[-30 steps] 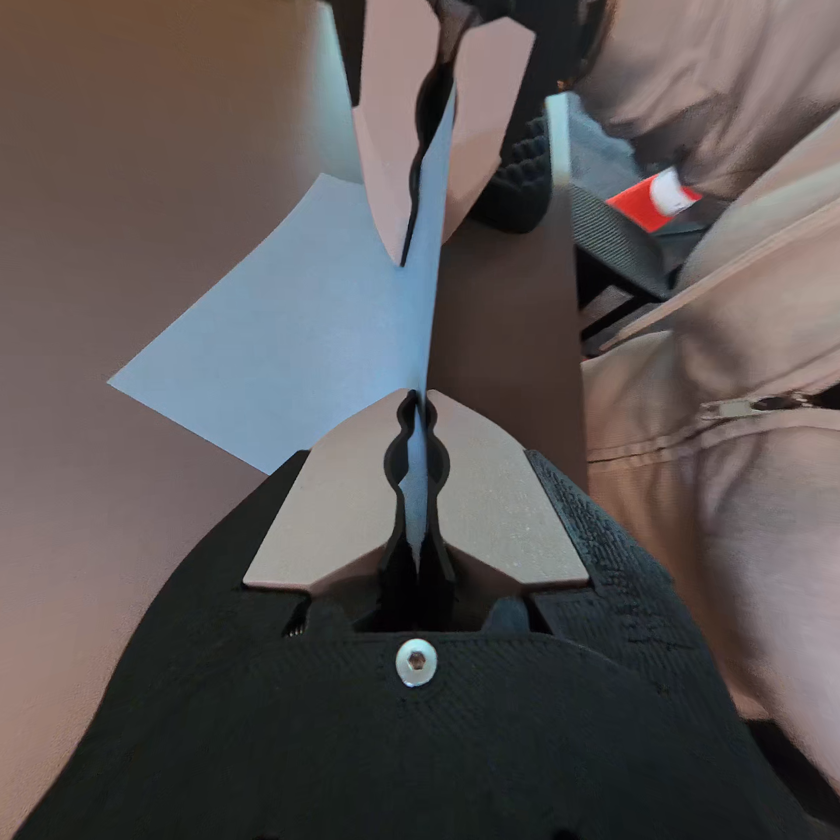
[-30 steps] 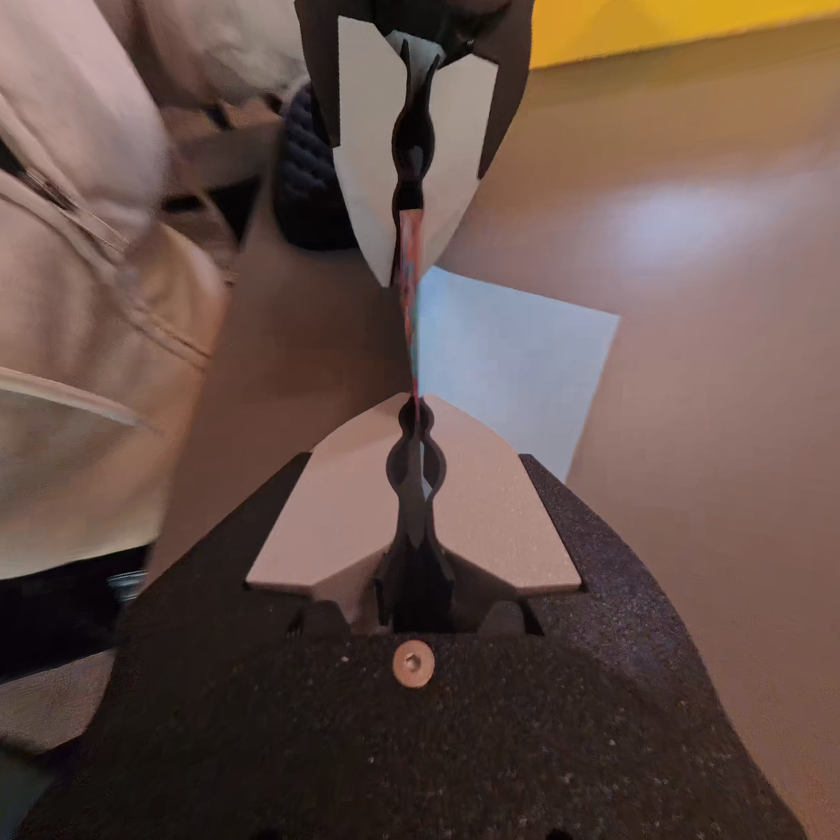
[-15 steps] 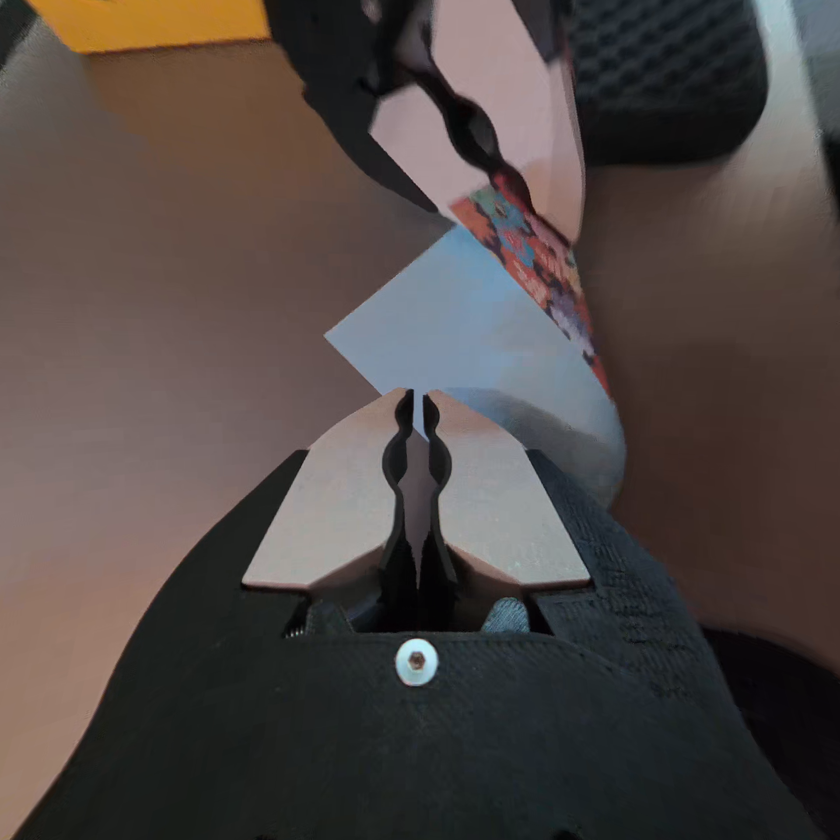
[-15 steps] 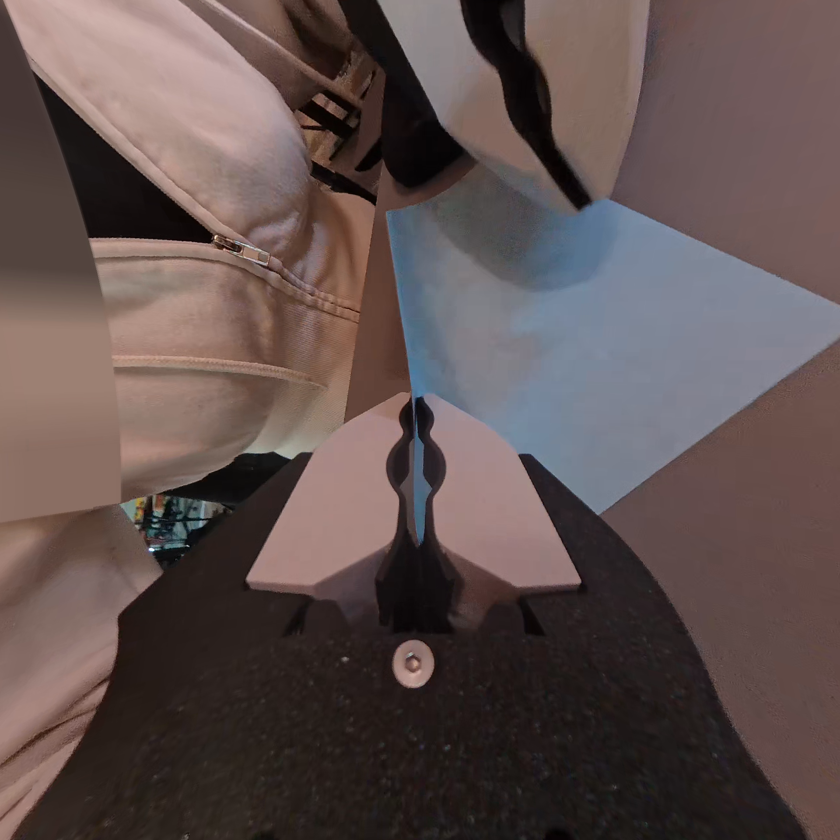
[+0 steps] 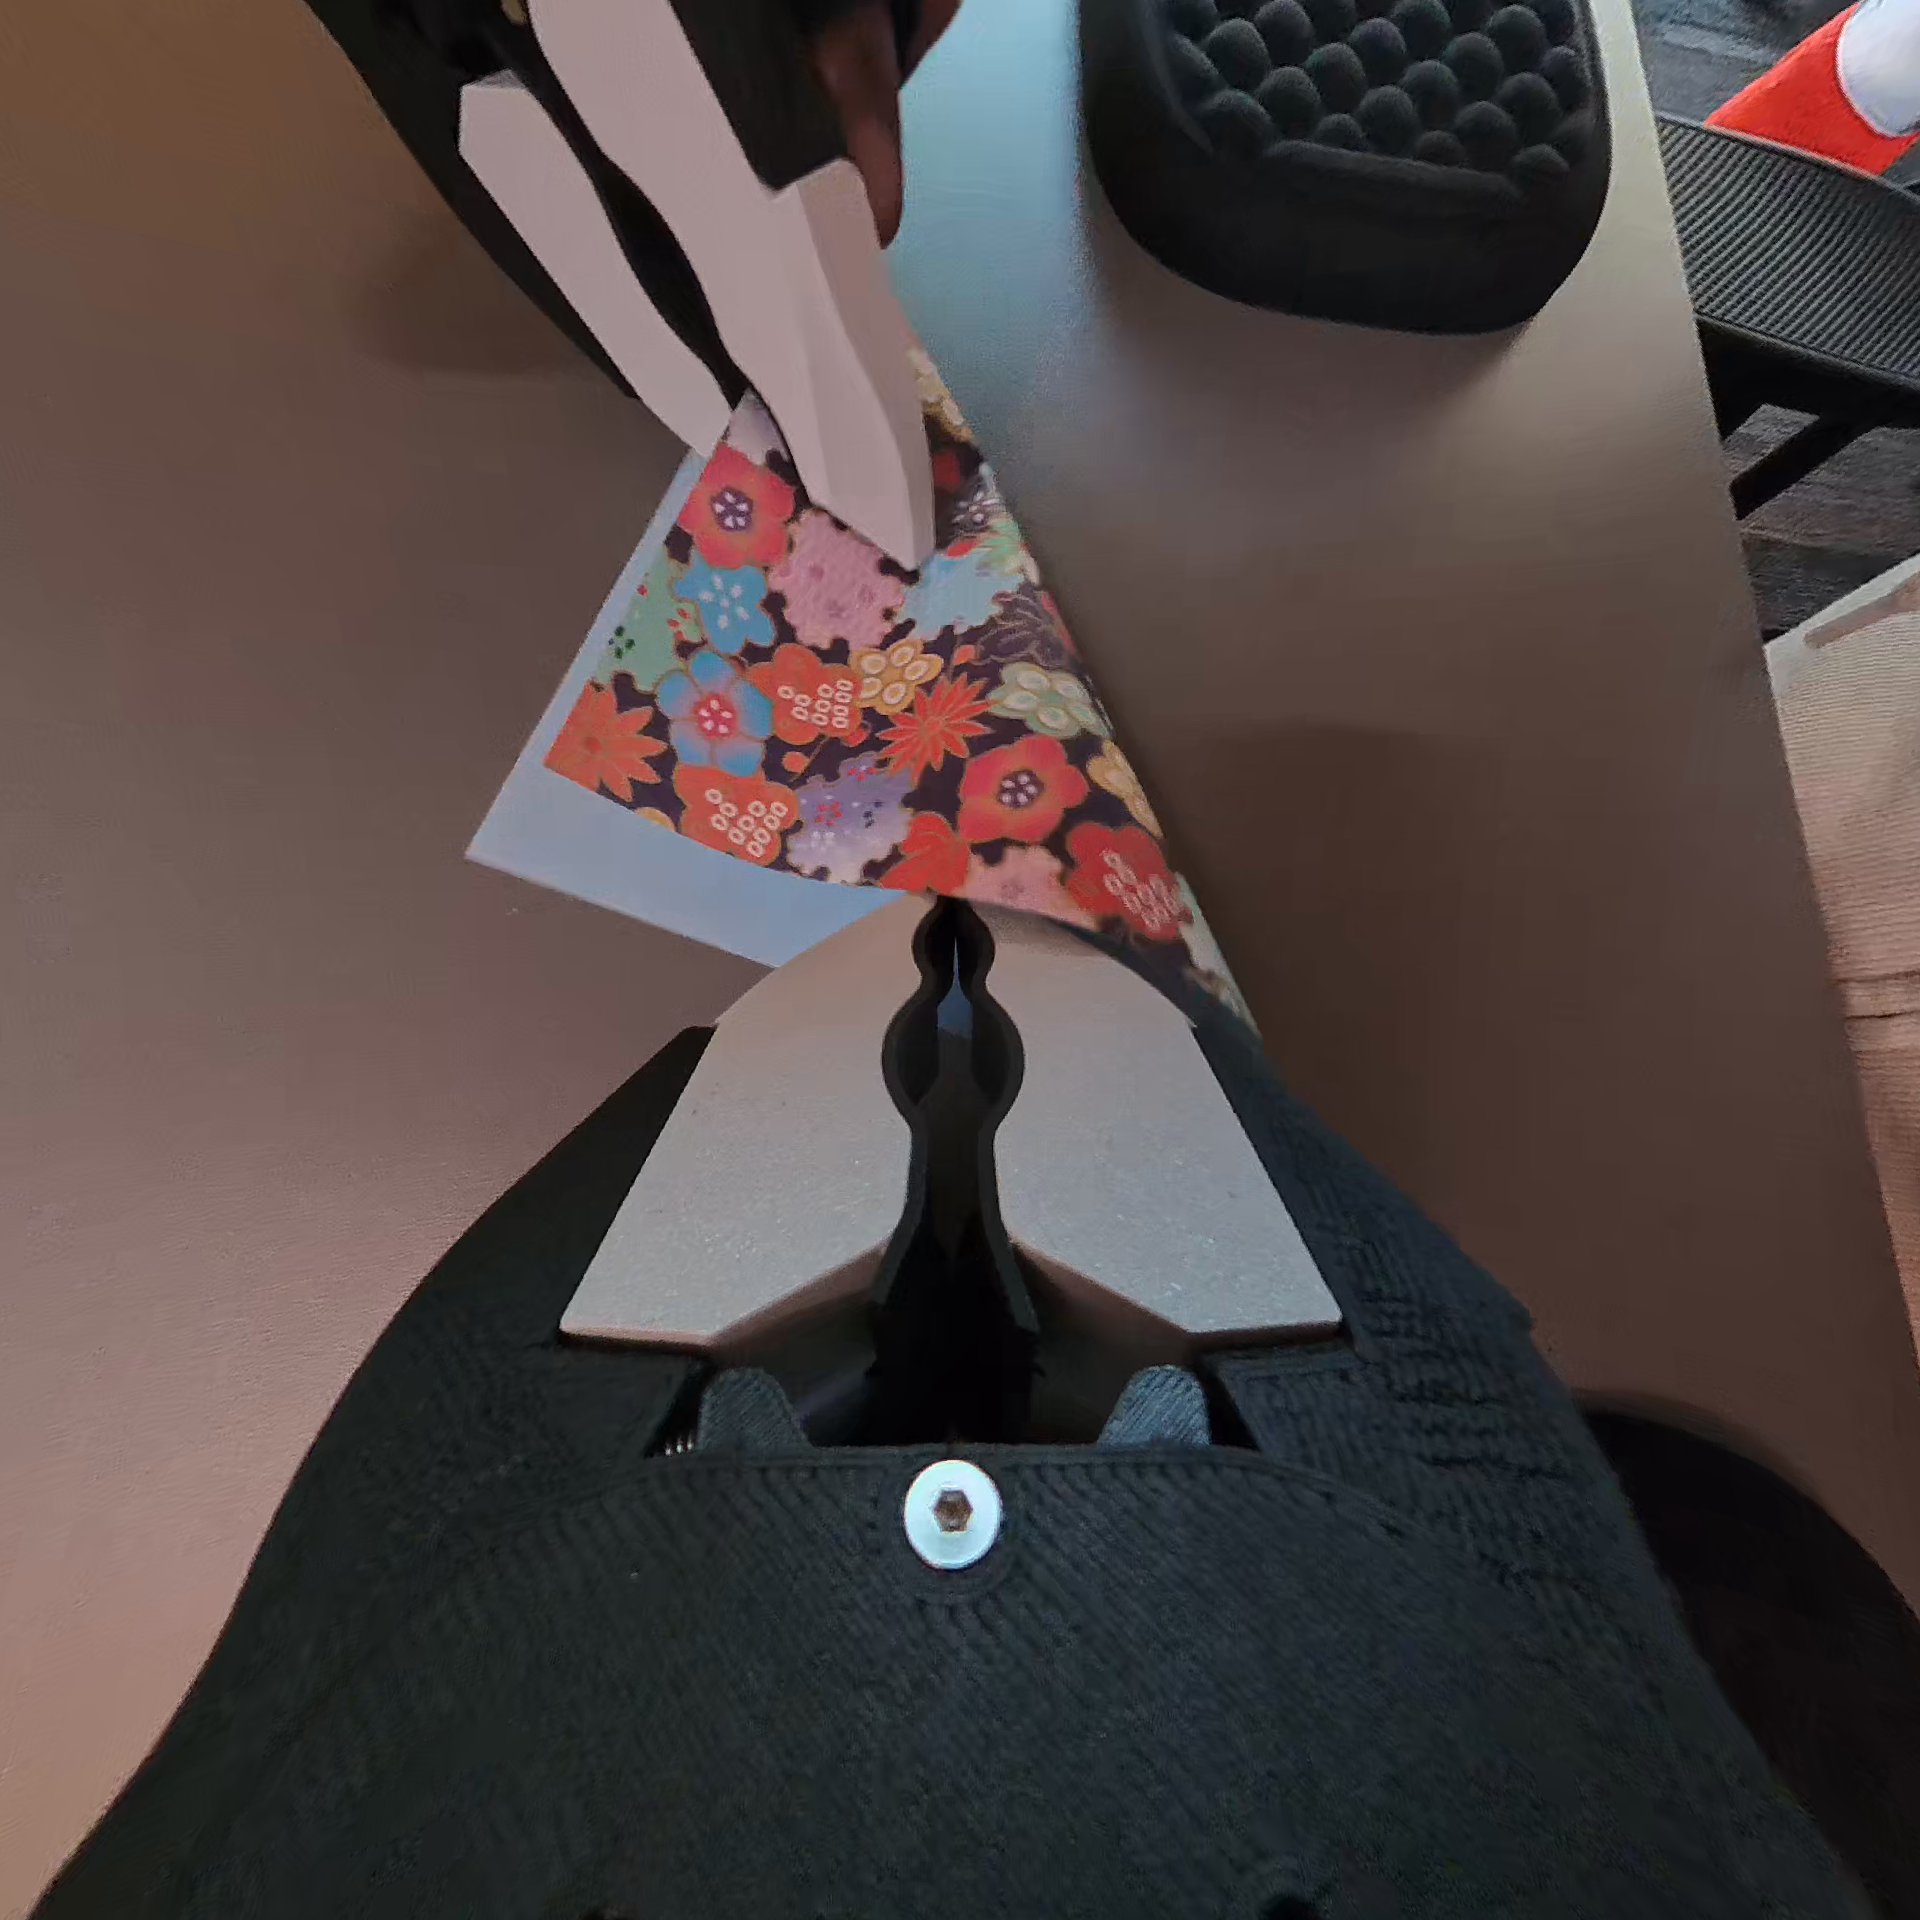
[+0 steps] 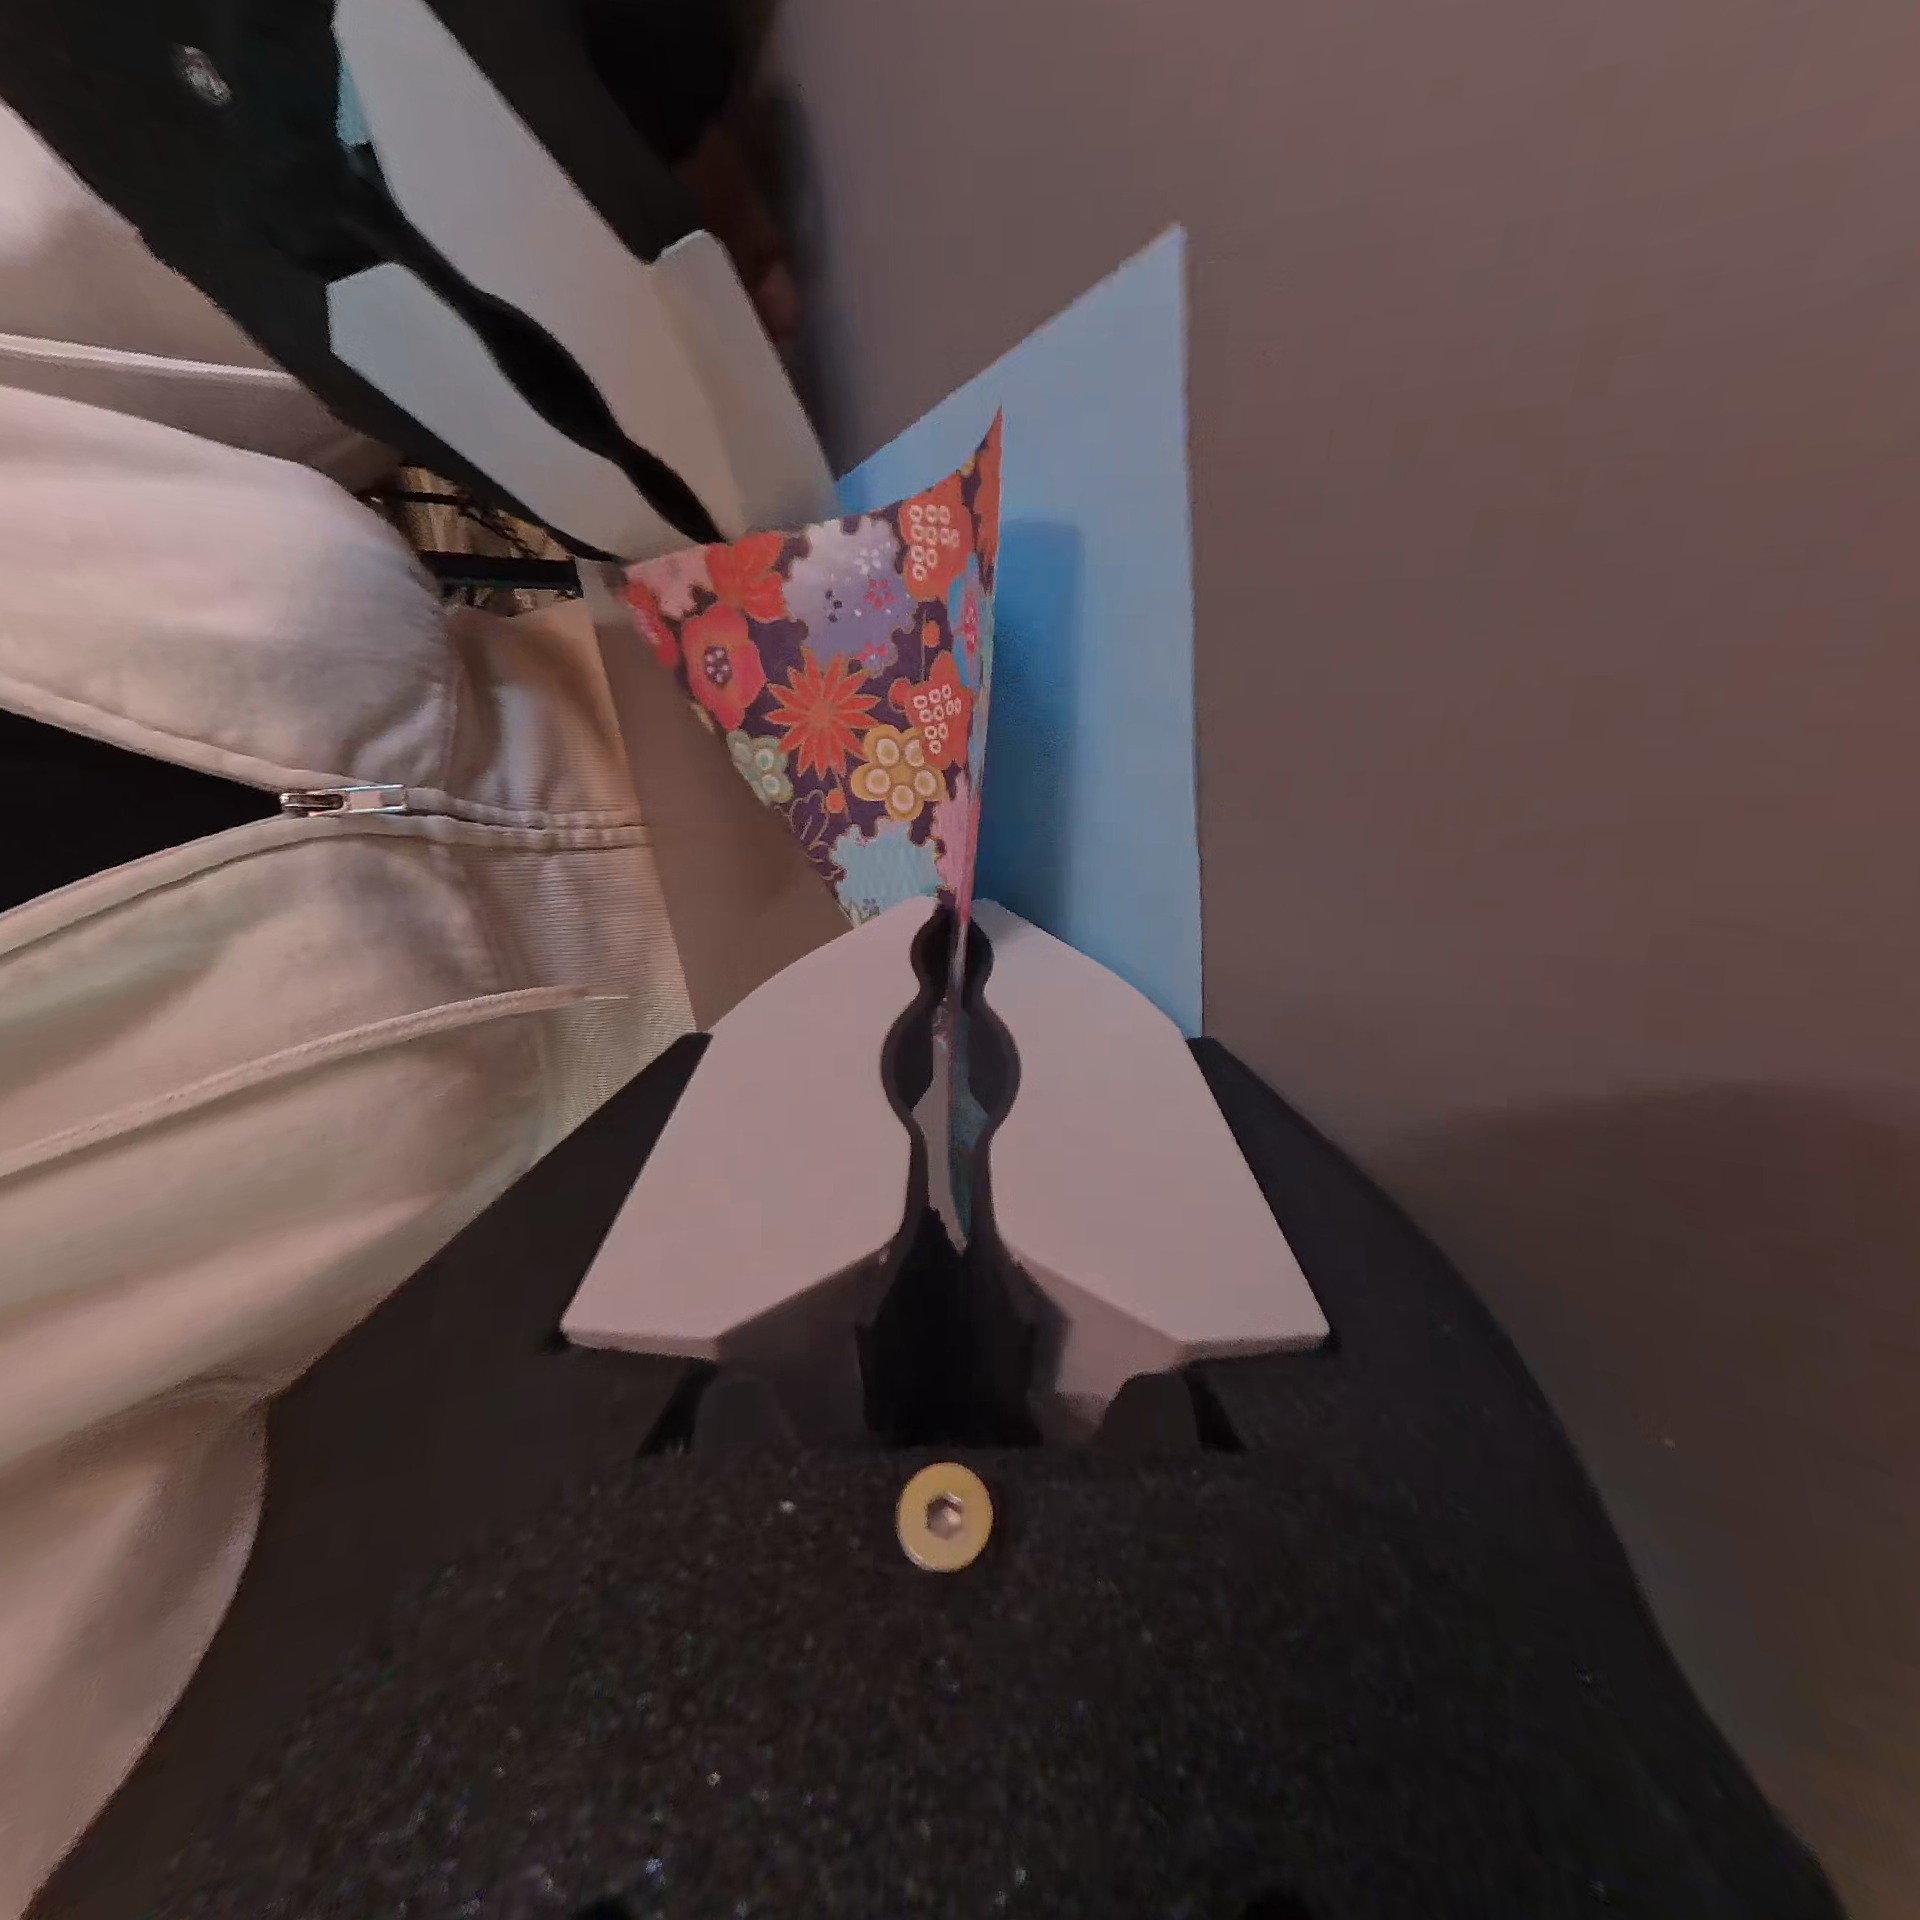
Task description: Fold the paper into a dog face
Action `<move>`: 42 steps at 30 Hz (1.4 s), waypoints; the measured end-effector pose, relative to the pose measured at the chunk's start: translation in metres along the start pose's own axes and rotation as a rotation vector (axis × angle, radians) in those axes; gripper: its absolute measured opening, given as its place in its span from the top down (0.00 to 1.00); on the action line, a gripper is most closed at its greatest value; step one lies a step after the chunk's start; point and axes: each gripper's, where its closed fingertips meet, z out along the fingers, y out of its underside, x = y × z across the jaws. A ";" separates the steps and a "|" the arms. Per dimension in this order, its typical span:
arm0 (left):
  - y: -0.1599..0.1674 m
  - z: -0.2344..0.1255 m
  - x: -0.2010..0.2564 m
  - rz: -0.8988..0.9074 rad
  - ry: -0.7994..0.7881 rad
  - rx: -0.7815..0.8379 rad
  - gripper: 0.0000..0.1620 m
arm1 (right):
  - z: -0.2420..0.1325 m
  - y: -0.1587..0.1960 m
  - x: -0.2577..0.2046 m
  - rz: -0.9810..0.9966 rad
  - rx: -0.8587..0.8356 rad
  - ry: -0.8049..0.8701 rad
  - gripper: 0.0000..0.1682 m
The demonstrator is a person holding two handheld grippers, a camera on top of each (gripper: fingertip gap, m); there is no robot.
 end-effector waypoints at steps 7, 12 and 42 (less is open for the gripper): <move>0.001 -0.014 -0.023 0.074 -0.129 -0.016 1.00 | -0.001 -0.002 0.002 -0.012 -0.067 -0.005 1.00; -0.001 -0.007 -0.033 0.137 -0.210 -0.016 1.00 | 0.001 0.002 -0.001 -0.048 -0.136 -0.003 1.00; -0.002 -0.003 -0.021 0.196 -0.209 0.021 1.00 | -0.004 -0.040 0.003 0.000 -0.044 -0.090 1.00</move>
